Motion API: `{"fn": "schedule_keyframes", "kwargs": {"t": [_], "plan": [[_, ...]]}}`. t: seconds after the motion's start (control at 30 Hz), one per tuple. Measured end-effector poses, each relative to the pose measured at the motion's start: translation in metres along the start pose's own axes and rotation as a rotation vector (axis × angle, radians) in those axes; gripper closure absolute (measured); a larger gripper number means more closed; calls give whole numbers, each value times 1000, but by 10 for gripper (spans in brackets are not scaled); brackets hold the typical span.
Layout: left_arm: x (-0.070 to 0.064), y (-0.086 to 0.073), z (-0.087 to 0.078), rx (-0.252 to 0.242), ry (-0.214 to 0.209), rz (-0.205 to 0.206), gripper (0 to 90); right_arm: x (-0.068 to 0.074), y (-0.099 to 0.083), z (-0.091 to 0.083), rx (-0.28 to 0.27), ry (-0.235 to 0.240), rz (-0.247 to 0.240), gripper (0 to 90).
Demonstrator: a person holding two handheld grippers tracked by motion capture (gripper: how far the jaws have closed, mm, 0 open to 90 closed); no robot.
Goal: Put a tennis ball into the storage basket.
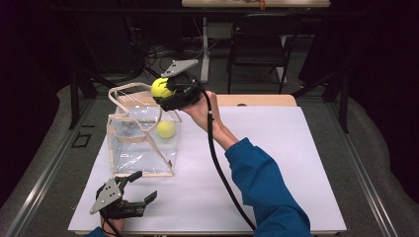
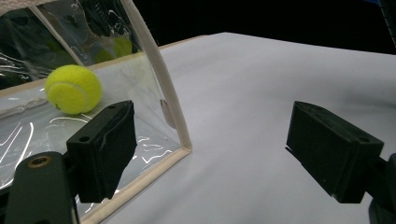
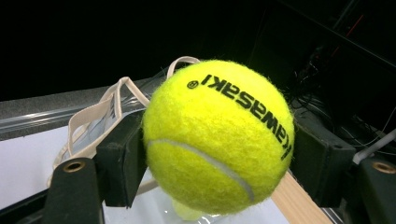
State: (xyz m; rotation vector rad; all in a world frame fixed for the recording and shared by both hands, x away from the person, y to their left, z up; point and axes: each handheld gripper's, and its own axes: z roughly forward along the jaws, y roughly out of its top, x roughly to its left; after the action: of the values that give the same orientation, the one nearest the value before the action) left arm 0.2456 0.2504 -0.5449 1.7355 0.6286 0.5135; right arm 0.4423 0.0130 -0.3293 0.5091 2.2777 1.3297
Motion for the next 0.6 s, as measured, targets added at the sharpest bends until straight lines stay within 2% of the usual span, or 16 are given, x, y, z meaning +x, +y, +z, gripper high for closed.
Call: {"fn": "schedule_keyframes", "kwargs": {"t": [0.5, 0.6], "plan": [[-1, 0, -1, -2, 4, 3, 158, 3, 12, 10, 31, -6, -15, 268], [-1, 0, -1, -6, 3, -1, 158, 2, 14, 12, 30, -8, -5, 268]]}}
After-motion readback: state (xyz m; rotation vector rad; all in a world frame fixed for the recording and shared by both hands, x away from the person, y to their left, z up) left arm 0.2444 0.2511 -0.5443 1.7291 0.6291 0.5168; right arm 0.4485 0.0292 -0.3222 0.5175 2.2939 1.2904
